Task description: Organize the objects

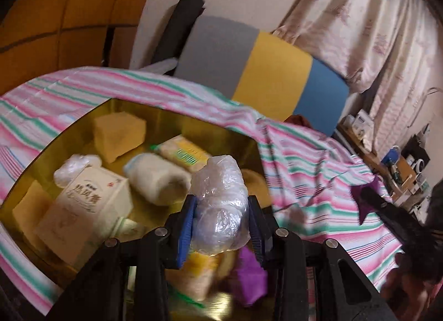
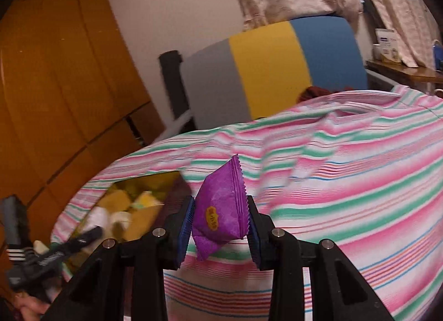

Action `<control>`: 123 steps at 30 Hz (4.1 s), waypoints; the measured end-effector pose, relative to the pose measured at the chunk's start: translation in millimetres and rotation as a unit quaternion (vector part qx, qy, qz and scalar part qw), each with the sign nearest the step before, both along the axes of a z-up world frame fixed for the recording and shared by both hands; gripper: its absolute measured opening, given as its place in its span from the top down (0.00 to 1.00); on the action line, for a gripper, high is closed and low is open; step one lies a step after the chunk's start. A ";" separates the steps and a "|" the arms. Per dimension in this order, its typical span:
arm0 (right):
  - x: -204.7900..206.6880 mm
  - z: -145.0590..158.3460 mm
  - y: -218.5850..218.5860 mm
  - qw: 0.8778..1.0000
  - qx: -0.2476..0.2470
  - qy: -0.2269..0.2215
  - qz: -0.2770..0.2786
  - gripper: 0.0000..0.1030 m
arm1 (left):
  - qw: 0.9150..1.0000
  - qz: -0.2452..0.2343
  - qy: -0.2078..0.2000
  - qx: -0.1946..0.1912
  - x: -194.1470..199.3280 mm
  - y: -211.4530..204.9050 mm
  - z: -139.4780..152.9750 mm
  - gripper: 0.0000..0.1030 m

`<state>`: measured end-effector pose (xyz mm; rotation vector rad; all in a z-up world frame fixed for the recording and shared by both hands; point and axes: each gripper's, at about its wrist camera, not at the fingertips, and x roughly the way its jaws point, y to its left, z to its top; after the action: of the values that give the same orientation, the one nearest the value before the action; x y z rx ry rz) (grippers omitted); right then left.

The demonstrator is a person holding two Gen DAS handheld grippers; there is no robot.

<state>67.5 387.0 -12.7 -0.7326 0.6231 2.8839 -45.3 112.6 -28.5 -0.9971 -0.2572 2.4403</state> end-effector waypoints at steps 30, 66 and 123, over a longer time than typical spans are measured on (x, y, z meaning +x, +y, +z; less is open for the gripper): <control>-144.8 -2.7 -106.0 0.981 0.119 -0.097 0.122 0.66 | 0.997 0.034 0.051 -0.048 31.0 -52.1 14.5 0.00; -68.6 19.3 -152.5 0.985 0.114 -0.121 0.037 0.29 | 0.969 0.202 -0.001 -0.139 31.8 -94.5 29.4 0.00; -38.1 16.5 -193.1 0.978 0.121 -0.166 -0.020 0.28 | 0.960 0.185 -0.024 -0.209 42.3 -107.8 43.8 0.00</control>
<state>29.5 193.9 3.8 -1.1110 0.2383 2.6446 -3.0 4.9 15.3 -1.2807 0.0745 2.8885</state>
